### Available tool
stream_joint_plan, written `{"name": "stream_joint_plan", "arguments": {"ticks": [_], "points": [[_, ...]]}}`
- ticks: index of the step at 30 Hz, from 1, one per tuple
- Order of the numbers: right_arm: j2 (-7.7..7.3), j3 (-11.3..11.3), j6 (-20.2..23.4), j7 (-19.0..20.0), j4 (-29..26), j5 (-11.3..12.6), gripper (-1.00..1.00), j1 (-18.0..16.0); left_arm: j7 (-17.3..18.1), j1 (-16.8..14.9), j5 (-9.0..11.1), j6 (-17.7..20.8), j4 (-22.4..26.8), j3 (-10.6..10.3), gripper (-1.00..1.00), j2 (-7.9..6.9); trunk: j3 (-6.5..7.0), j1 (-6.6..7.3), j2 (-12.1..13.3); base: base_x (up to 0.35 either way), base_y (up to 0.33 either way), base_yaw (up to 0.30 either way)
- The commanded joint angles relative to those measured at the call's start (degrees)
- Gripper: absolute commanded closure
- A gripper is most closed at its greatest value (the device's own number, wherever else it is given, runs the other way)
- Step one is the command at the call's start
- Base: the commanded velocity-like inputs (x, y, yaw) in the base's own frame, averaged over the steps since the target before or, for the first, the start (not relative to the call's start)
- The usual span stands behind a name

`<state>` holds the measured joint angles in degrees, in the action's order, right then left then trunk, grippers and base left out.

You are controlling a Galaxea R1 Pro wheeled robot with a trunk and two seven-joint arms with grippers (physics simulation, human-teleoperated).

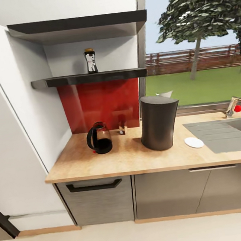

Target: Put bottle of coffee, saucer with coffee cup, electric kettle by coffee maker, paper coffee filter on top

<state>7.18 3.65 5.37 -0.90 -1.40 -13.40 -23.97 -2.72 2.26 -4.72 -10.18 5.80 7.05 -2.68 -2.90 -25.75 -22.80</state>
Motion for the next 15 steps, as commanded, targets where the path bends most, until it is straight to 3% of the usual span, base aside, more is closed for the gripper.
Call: {"name": "stream_joint_plan", "arguments": {"ticks": [1, 15], "points": [[0.03, 0.4, 0.3, -0.1, -0.1, -0.6, -1.0, 0.0, -0.1, 0.0, -0.5, -0.1, 0.1, 0.4, -1.0, 0.02, -0.11, -0.04, -0.1, 0.0, 0.0, -0.268], [-0.1, 0.4, 0.3, -0.1, -0.1, -0.6, -1.0, 0.0, 0.0, 0.0, -0.6, -0.5, 0.1, 0.3, -1.0, -0.17, -0.11, -0.04, -0.1, 0.0, 0.0, -0.268]]}}
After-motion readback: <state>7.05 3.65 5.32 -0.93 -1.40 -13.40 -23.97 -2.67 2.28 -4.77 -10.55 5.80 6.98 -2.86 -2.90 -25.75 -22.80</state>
